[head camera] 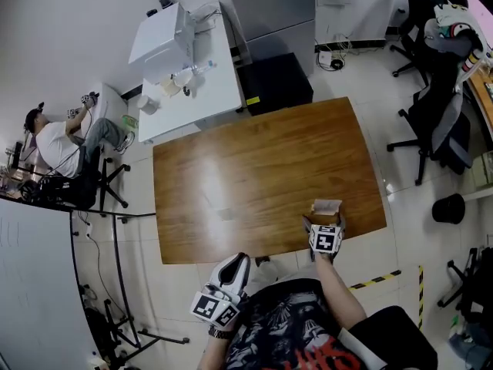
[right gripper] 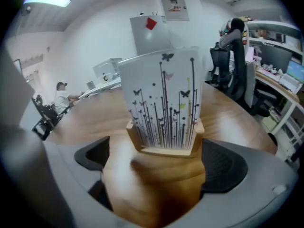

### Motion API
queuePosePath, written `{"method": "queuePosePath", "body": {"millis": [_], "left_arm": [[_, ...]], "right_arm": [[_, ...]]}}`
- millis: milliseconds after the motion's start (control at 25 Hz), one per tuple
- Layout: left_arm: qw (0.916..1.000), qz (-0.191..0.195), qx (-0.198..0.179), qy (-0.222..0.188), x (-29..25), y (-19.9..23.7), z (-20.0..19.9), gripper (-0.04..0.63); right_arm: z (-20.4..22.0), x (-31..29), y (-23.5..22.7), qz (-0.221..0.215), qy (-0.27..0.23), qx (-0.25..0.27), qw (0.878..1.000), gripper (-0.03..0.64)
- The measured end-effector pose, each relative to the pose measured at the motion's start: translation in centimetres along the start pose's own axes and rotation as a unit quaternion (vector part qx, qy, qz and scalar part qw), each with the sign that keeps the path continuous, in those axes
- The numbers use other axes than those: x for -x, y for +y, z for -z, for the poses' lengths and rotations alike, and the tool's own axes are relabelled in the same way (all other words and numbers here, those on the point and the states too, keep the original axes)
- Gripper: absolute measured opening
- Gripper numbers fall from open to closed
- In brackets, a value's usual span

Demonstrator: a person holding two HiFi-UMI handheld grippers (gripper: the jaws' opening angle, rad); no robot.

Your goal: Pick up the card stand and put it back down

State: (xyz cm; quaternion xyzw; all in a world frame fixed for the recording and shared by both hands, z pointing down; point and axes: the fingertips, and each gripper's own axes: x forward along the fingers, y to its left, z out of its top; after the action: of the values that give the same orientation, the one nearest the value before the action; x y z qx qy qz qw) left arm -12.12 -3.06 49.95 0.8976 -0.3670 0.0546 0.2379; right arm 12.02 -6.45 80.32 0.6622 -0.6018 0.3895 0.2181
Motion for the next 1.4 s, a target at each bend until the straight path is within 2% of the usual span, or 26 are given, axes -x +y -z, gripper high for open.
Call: {"method": "queuePosePath", "body": {"millis": [120, 240, 400, 560, 680, 840, 1000, 1120, 1280, 1400], "left_arm": [[0.9998, 0.016, -0.008, 0.008, 1.1, 2.7, -1.3, 0.012], [0.9997, 0.022, -0.006, 0.007, 1.7, 4.7, -2.0, 0.012], [0.9995, 0.03, 0.0, 0.007, 1.2, 5.2, -1.9, 0.011], [0.9991, 0.042, 0.004, -0.001, 0.0, 4.3, -2.0, 0.012], [0.999, 0.043, 0.008, -0.01, -1.1, 3.7, -2.0, 0.011], [0.9988, 0.045, 0.008, -0.017, -2.2, 2.4, -2.1, 0.012], [0.9986, 0.046, 0.001, -0.026, -3.6, 0.5, -2.1, 0.011], [0.9987, 0.032, -0.021, -0.033, -4.1, 0.5, -2.7, 0.011], [0.997, -0.019, -0.059, -0.047, -2.7, 2.7, -4.4, 0.012], [0.9946, -0.05, -0.063, -0.065, -1.7, 3.9, -5.4, 0.04]], "right_arm": [[-1.0, -0.6, -0.9, 0.064, -0.008, -0.011, 0.998, 0.571], [-1.6, -1.4, -1.5, 0.081, -0.001, 0.025, 0.996, 0.536], [-1.6, -1.6, -1.6, 0.061, 0.003, 0.074, 0.995, 0.52], [-1.7, -0.5, -1.5, 0.046, -0.018, 0.102, 0.994, 0.517], [-1.8, 0.5, -2.0, 0.042, -0.035, 0.107, 0.993, 0.516], [-2.7, 1.9, -1.6, 0.012, -0.056, 0.105, 0.993, 0.515], [-5.3, 4.7, -2.4, -0.003, -0.096, 0.123, 0.988, 0.515], [-8.9, 7.8, -1.6, -0.009, -0.144, 0.138, 0.98, 0.515], [-13.2, 12.7, 1.7, -0.027, -0.205, 0.149, 0.967, 0.515], [-15.2, 16.3, 3.8, -0.045, -0.232, 0.154, 0.959, 0.515]]}}
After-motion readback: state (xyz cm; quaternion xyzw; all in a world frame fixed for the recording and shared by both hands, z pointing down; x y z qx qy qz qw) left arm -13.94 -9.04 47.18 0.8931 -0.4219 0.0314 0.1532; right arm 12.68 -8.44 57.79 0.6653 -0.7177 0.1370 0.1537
